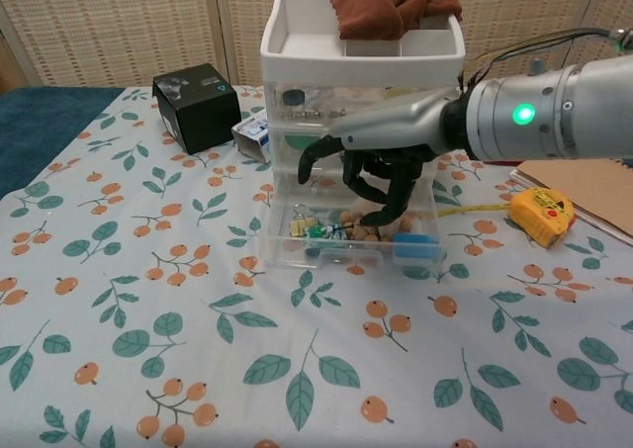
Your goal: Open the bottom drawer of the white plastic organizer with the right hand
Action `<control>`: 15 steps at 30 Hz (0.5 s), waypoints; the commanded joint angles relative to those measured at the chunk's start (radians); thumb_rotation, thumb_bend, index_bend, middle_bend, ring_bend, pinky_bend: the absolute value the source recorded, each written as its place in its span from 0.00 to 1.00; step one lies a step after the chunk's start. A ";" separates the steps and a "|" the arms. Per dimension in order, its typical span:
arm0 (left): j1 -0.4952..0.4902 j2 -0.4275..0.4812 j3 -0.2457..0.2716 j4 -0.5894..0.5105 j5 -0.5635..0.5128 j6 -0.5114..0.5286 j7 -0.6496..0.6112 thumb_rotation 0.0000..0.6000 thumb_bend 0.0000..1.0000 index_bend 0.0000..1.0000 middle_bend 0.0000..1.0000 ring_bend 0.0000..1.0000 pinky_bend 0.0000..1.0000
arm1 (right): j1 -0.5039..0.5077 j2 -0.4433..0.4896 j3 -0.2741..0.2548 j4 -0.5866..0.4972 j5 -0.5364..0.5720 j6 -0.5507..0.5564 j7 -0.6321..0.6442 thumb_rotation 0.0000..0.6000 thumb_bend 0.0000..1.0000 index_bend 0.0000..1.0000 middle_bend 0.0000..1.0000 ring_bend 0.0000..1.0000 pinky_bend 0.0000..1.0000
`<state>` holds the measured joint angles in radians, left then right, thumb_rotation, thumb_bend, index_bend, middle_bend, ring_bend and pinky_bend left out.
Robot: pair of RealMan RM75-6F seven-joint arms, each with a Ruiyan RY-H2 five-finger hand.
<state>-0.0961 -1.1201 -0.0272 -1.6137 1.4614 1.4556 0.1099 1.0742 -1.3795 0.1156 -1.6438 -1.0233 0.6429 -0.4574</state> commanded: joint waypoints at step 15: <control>0.007 0.006 -0.005 -0.009 -0.006 0.008 0.004 1.00 0.23 0.26 0.19 0.21 0.14 | 0.069 -0.140 -0.086 0.218 -0.216 0.065 -0.160 1.00 0.30 0.26 0.84 0.97 1.00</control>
<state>-0.0894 -1.1144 -0.0326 -1.6228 1.4558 1.4641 0.1142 1.1427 -1.5090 0.0375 -1.4408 -1.2226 0.7033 -0.6170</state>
